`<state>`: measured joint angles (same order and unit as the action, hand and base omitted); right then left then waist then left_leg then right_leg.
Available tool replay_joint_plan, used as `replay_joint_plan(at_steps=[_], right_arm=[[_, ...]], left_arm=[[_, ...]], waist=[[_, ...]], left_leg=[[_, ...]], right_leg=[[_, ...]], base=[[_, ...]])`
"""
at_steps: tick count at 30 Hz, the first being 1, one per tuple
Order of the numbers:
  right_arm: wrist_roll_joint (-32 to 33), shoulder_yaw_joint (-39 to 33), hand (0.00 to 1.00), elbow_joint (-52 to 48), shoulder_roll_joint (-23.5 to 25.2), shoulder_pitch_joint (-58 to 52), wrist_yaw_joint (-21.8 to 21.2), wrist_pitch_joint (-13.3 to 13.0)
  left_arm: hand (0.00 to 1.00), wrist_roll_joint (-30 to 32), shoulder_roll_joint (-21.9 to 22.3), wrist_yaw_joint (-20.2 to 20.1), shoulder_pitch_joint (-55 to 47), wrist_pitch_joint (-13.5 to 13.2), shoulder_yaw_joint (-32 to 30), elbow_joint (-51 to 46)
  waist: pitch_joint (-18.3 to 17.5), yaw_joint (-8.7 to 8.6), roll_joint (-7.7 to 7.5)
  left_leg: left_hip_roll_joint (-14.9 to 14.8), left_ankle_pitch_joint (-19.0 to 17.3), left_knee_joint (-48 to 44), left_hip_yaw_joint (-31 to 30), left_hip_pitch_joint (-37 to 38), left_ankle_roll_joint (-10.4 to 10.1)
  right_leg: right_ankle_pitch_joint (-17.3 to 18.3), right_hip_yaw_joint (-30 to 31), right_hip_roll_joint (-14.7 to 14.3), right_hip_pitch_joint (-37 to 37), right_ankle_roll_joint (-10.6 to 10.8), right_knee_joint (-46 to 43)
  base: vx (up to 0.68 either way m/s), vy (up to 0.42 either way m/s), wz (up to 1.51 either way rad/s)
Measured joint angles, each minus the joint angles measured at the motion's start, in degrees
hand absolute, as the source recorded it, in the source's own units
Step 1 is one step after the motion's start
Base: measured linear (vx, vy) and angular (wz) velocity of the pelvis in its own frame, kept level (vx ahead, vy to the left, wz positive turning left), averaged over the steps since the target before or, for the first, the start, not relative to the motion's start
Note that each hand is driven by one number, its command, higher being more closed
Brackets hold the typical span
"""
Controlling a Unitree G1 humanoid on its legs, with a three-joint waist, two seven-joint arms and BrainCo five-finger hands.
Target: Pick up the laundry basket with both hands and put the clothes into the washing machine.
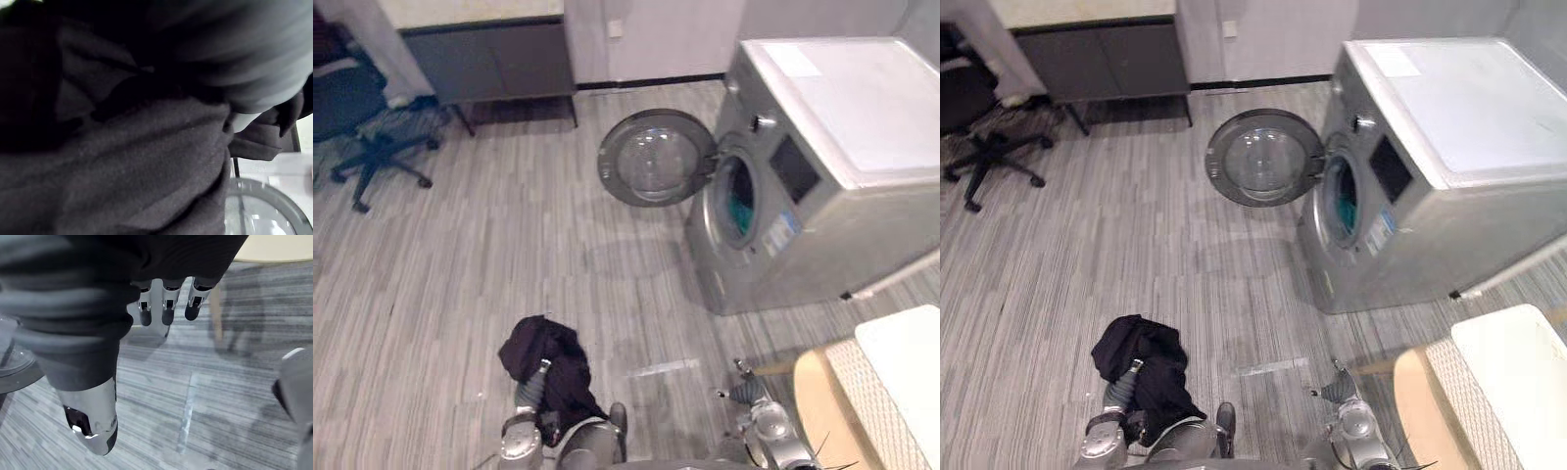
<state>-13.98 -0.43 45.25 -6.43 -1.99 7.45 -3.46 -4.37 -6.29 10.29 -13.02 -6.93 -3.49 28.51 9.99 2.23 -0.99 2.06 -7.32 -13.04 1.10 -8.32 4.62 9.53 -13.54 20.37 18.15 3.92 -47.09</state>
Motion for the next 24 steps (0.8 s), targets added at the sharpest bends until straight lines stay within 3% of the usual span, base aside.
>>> replay_joint_plan(at_steps=[2,4,5,6,8,9,11,13,14,16,19,22,24], right_arm=[[0.7,-0.9,0.0,-0.7,0.1,0.3,0.1,-0.2],[1.8,-2.5,0.0,-1.2,-0.1,0.5,0.2,-0.3],[2.1,-3.3,0.0,-1.4,-0.2,0.4,0.2,-0.3],[2.1,-3.9,0.0,-1.5,-0.2,0.3,0.1,-0.3],[2.1,-4.4,0.0,-1.7,-0.2,-0.2,0.1,-0.2],[2.1,-4.8,0.0,-2.3,-0.3,-1.1,0.0,-0.1],[2.1,-5.5,0.0,-4.8,-0.1,-2.7,-0.1,-0.1],[2.1,-5.3,0.0,-7.6,0.1,-2.6,-0.2,-0.1],[2.2,-5.1,0.0,-9.2,0.5,-2.5,-0.1,-0.1],[2.5,-4.0,0.0,-13.1,1.6,-2.4,0.0,-0.6],[2.8,-3.6,0.0,-15.5,2.2,-2.4,0.1,-1.2],[3.0,-3.6,0.0,-15.0,2.6,-2.5,0.1,-0.7],[3.2,-3.8,0.0,-13.4,3.0,-2.0,0.2,-0.6]], left_arm=[[1.0,0.0,-0.8,-0.1,0.1,0.0,-0.1,-0.8],[1.0,0.0,-1.1,-0.2,0.6,0.0,0.0,-1.5],[1.0,0.0,-1.0,-0.3,1.2,0.0,0.4,-1.5],[1.0,0.2,-1.0,-0.4,2.2,-0.1,0.6,-1.5],[1.0,0.5,-0.7,-0.7,3.3,-0.1,0.9,-1.5],[1.0,0.5,-0.3,-1.2,3.4,-0.1,2.3,-1.5],[1.0,0.6,0.0,-1.6,3.3,-0.1,4.5,-1.6],[1.0,0.7,1.0,-2.6,4.0,-0.1,5.6,-1.7],[1.0,0.8,1.5,-3.2,3.7,-0.1,5.8,-1.8],[1.0,0.8,2.2,-4.2,3.3,-0.1,6.2,-2.6],[1.0,1.8,3.3,-5.1,3.6,-0.2,8.0,-6.2],[1.0,3.2,3.4,-5.2,4.2,-0.6,8.5,-6.8],[1.0,4.4,3.5,-5.2,4.5,-0.6,8.5,-6.3]], waist=[[1.0,-0.23,-0.44],[1.7,-1.47,-0.5],[2.1,-2.32,-0.52],[2.7,-2.9,-0.9],[2.7,-3.44,-1.43],[2.4,-4.64,-0.45],[2.1,-4.99,0.88],[2.8,-4.99,2.18],[2.8,-4.42,2.56],[2.8,-3.64,1.97],[3.0,-2.09,0.56],[3.1,-1.31,0.56],[3.1,-1.35,0.63]], left_leg=[[0.6,-0.8,1.4,-1.7,2.8,0.2],[1.7,-1.7,3.1,-3.6,5.4,0.4],[2.2,-2.2,4.0,-5.1,7.1,0.5],[2.7,-2.5,5.1,-6.4,9.3,-0.6],[3.4,-4.6,5.2,-8.6,10.9,-1.6],[2.6,-7.0,4.8,-10.9,12.7,-2.2],[1.0,-8.6,-1.7,-9.8,12.0,-5.5],[-2.9,-6.9,-22.2,-3.7,5.3,-12.3],[-6.3,-5.2,-32.4,-0.9,1.7,-14.5],[-11.6,-6.6,-44.1,4.4,-2.8,-12.4],[-13.6,-9.1,-40.0,8.9,-7.5,-8.1],[-11.9,-9.2,-25.4,5.7,-9.5,-7.9],[-9.2,-7.7,-12.6,-2.6,-9.3,-9.9]], right_leg=[[2.8,0.9,-4.6,2.5,-0.1,2.5],[2.2,-1.6,-7.4,5.8,0.1,10.8],[0.0,-3.2,-8.4,6.8,0.3,17.8],[-4.3,-4.9,-9.7,6.6,-0.2,29.5],[-7.8,-5.1,-10.1,7.3,-0.9,36.5],[-11.2,-5.0,-10.3,7.3,-5.1,33.8],[-12.0,-7.2,-9.9,7.0,-6.4,28.7],[-9.6,-8.5,-13.4,2.3,-9.3,29.2],[-8.5,-8.2,-15.8,-0.7,-10.6,30.1],[-6.2,-5.8,-19.3,-6.4,-11.8,31.8],[-5.3,0.8,-20.3,-12.5,-11.4,35.9],[-5.0,7.9,-20.2,-15.8,-10.5,38.3],[-4.0,14.0,-19.9,-16.8,-7.8,38.4]], base=[[0.33,0.009,0.66],[0.32,-0.023,0.68],[0.41,-0.099,0.77],[0.41,-0.099,0.75],[0.48,-0.193,0.74],[0.68,-0.294,0.81],[0.62,-0.237,0.59],[0.58,-0.223,0.02],[0.57,-0.205,-0.55],[0.54,-0.131,-0.81],[0.49,-0.052,-1.08],[0.38,0.111,-1.28],[0.33,0.243,-1.45]])
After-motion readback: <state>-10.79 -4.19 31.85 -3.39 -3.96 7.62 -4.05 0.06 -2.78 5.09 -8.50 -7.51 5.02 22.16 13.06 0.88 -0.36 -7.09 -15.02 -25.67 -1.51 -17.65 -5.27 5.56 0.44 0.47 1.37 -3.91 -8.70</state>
